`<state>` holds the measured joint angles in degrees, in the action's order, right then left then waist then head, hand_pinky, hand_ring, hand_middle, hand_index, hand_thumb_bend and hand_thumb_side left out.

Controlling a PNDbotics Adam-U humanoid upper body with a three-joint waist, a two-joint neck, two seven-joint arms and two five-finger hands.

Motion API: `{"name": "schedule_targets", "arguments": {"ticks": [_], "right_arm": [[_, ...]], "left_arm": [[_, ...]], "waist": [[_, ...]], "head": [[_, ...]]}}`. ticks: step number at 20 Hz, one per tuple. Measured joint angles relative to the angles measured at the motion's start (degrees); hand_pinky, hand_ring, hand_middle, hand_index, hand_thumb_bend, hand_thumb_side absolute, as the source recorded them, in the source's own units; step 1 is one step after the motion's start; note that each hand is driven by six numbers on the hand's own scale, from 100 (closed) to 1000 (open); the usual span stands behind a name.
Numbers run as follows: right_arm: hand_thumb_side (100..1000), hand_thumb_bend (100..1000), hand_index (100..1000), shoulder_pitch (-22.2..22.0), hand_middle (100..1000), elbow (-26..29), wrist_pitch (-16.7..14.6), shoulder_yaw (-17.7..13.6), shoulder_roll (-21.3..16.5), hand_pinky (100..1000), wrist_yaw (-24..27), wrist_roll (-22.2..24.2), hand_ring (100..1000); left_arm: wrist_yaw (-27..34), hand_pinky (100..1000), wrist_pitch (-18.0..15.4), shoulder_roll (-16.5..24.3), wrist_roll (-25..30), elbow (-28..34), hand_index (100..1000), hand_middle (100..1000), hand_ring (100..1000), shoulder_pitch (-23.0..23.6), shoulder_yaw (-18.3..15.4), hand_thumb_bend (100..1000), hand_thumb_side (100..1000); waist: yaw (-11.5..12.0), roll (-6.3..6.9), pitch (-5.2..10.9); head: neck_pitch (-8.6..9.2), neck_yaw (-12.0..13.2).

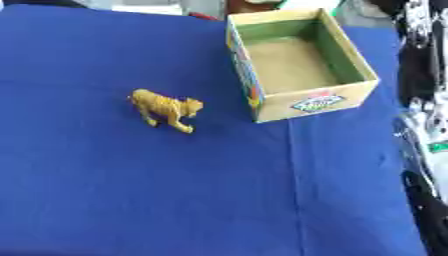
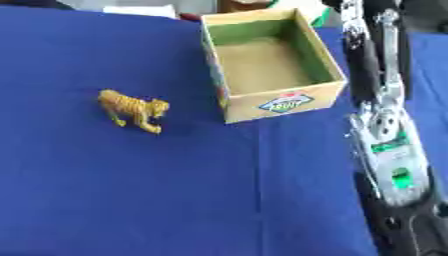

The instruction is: Pick up objects on the table and place them in the box.

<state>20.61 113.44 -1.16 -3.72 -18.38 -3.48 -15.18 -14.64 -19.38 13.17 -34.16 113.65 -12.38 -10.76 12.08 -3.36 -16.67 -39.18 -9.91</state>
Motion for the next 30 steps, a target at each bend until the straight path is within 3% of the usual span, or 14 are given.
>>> {"name": "schedule_targets", "arguments": {"ticks": [6, 12, 19, 30], "right_arm": [[771, 100, 881, -0.55, 759, 0.0, 1.23, -0.88, -0.06, 891, 0.02, -0.42, 798], [793, 100, 905, -2.2, 786, 0.0, 3.0, -2.15, -0.67, 907, 2.49, 3.08, 837], [778, 100, 879, -4.05, 746, 0.0, 3.21, -5.46, -2.8, 899, 3.15, 6.95, 803], [714, 100, 859, -6.36, 724, 0.0, 2.51, -6.54, -3.86, 893, 3.13, 3.55, 780]], "left_arm": [[-0.05, 523, 0.01, 0.0, -0.01, 0.0, 765, 578, 540, 0.01, -0.01, 100, 687], [-0.43, 523, 0.02, 0.88, -0.02, 0.0, 772, 580, 540, 0.24, -0.07, 100, 693], [-3.98, 514, 1.73, 7.44, 0.14, 0.0, 787, 584, 538, 0.3, -0.38, 100, 703], [-13.18, 499, 8.34, 16.87, -0.59, 0.0, 792, 600, 549, 0.31, -0.34, 100, 663]], "waist": [[0.0, -0.02, -0.02], [-0.01, -0.08, -0.22], [-0.22, 0.31, -0.39], [-0.3, 1.11, -1.84]], "head": [[0.03, 0.26], [0.21, 0.87], [0.19, 1.8], [0.99, 1.86]]}}
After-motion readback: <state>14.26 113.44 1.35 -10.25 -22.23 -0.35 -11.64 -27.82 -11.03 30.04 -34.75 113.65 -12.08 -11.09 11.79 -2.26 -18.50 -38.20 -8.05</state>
